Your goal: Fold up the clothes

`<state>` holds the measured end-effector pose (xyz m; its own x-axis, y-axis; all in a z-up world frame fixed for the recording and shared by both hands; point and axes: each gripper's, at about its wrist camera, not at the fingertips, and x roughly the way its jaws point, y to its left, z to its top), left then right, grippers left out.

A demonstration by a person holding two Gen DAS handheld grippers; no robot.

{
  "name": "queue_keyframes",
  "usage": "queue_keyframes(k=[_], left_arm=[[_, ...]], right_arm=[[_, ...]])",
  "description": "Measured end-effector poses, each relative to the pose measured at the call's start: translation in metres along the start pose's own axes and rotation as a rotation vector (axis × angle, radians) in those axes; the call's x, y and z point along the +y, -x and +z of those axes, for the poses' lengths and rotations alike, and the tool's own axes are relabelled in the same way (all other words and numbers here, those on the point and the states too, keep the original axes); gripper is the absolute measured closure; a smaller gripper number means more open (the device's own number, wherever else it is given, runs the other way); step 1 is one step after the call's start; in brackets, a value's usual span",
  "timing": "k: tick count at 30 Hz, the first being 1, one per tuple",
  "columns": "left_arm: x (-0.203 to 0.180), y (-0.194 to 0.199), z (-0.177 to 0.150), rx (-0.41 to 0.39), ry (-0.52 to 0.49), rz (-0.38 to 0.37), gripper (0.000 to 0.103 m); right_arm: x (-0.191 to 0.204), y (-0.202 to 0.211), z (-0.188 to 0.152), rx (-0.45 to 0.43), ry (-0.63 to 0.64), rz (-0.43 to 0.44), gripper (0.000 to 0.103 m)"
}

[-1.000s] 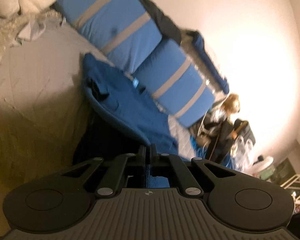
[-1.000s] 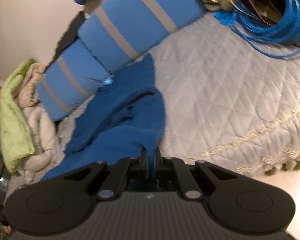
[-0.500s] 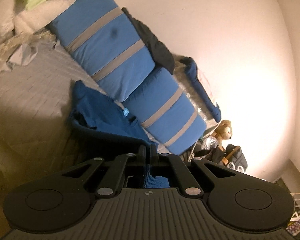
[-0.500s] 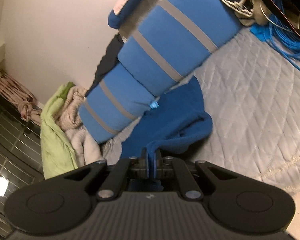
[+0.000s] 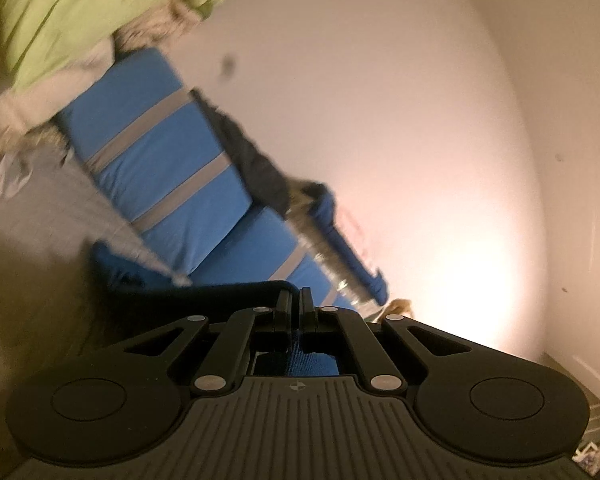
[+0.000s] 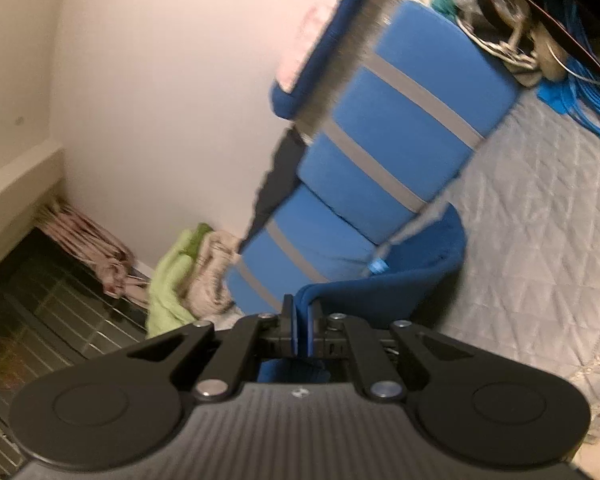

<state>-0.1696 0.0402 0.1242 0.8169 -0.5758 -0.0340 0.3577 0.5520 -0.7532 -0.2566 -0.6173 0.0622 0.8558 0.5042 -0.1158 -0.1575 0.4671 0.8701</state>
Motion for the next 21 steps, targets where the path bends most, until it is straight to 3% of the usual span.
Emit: queue_keyframes(k=[3,8,14,21], left_arm=[[-0.010,0.002,0.004,-0.001,-0.028,0.005,0.100],[0.010,-0.024,-0.003,0.056,0.007,0.082,0.100],[0.036,-0.046,0.001,0.073,0.026,0.124,0.100],[0.044,-0.073,0.015,0.086,-0.013,0.166,0.100]], right_arm=[[0.012,0.010,0.000,-0.016,0.019,0.025,0.099],[0.004,-0.003,-0.003,0.012,0.008,-0.036,0.098],[-0.021,-0.037,0.001,0.046,-0.025,-0.097,0.098],[-0.020,-0.073,0.016,0.061,0.047,-0.126,0.098]])
